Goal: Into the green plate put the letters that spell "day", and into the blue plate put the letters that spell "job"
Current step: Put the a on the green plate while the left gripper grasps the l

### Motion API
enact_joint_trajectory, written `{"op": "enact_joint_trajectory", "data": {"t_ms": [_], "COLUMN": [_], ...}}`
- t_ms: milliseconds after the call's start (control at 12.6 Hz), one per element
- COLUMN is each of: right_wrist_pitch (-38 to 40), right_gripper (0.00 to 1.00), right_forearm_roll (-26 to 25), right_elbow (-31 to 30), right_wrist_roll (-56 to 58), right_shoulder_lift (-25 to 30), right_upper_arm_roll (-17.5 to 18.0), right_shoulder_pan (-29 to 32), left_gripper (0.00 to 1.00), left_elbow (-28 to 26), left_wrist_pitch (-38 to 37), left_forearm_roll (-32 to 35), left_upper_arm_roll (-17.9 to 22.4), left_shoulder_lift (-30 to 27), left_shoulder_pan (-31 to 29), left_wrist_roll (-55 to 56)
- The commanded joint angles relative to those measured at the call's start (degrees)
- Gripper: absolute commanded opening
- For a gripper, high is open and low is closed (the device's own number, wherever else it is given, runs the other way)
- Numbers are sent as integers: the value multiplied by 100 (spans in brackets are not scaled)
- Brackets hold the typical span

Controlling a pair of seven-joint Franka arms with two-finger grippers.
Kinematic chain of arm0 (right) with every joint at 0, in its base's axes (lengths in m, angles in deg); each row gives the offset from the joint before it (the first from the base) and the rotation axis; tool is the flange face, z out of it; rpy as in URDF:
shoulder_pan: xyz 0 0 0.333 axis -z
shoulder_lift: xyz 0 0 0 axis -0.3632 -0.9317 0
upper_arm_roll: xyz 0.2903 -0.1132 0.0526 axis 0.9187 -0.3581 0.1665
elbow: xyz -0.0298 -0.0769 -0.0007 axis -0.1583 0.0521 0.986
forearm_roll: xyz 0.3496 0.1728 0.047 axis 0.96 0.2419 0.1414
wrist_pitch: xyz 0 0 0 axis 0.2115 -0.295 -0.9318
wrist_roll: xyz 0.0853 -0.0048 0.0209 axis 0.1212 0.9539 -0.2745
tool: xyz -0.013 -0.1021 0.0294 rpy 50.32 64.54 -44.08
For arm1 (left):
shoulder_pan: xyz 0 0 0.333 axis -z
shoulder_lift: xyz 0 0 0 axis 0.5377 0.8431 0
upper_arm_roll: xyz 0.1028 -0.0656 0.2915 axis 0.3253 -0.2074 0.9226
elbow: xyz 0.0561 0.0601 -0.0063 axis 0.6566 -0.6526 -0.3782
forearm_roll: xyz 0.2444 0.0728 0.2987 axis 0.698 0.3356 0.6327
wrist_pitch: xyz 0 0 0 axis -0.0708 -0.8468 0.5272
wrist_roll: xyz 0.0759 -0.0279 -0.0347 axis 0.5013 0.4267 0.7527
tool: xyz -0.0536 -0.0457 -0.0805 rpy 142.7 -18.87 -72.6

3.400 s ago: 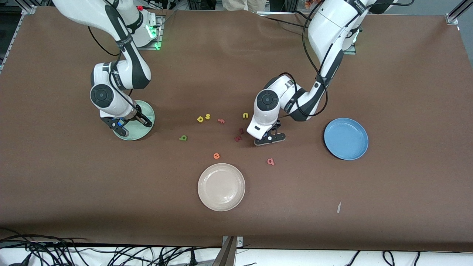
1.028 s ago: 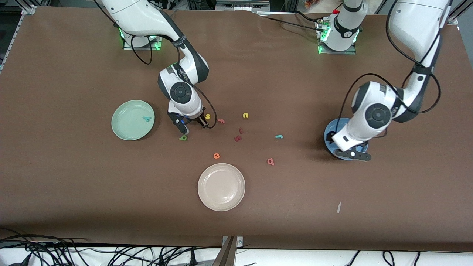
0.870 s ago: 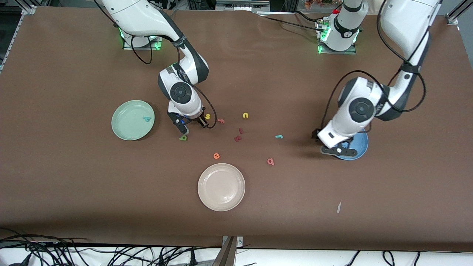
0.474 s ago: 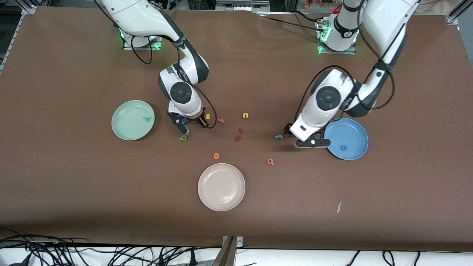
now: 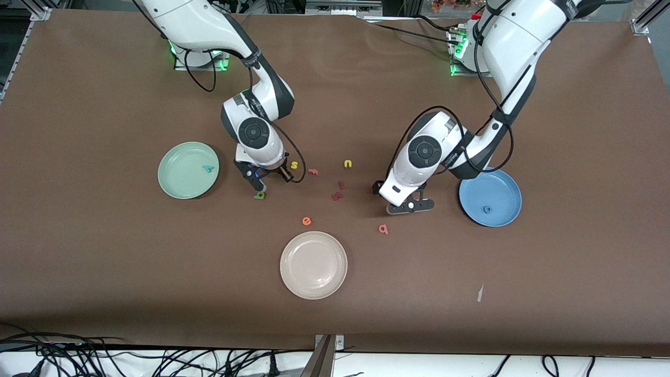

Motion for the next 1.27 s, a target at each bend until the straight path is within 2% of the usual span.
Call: {"op": "enact_joint_trajectory", "data": {"t_ms": [0, 237, 316, 395, 633, 870, 1028, 1107, 1186], "right_wrist_pitch": [1220, 1681, 1647, 1507, 279, -129, -338, -409, -410], "right_gripper": [16, 16, 16, 16, 16, 17, 22, 64, 100], "right_forearm_roll": [45, 62, 71, 71, 71, 97, 97, 97, 97], "right_elbow": [294, 93, -143, -476, -1759, -2210, -2368, -2412, -2404], "right_wrist_roll": [1024, 2315, 2746, 3055, 4153, 5043, 5071, 5054, 5062], "right_shoulder_lift": [462, 735, 893, 1016, 1395, 1404, 1361, 1334, 1256], "right_upper_arm_roll": [-487, -1182, -1384, -1508, -2009, -2528, -2547, -2547, -2538], "right_shoulder_pan": [38, 47, 47, 47, 47, 56, 73, 99, 108], "left_gripper": [94, 86, 78, 75, 68, 68, 67, 67, 67], "left_elbow": [178, 107, 90, 124, 90, 90, 90, 90, 90], "left_wrist_pitch": [-58, -58, -92, -110, -128, -312, -339, -339, -339], "left_forearm_roll": [69, 69, 60, 60, 60, 60, 60, 60, 60], "left_upper_arm_roll": [11, 11, 3, 3, 11, 11, 11, 11, 11], "left_shoulder_lift": [166, 245, 237, 254, 272, 272, 298, 307, 324], "left_shoulder_pan": [10, 10, 1, 10, 1, 10, 28, 36, 37], "left_wrist_roll": [-17, 9, 0, 9, 0, 18, 18, 18, 27]}}
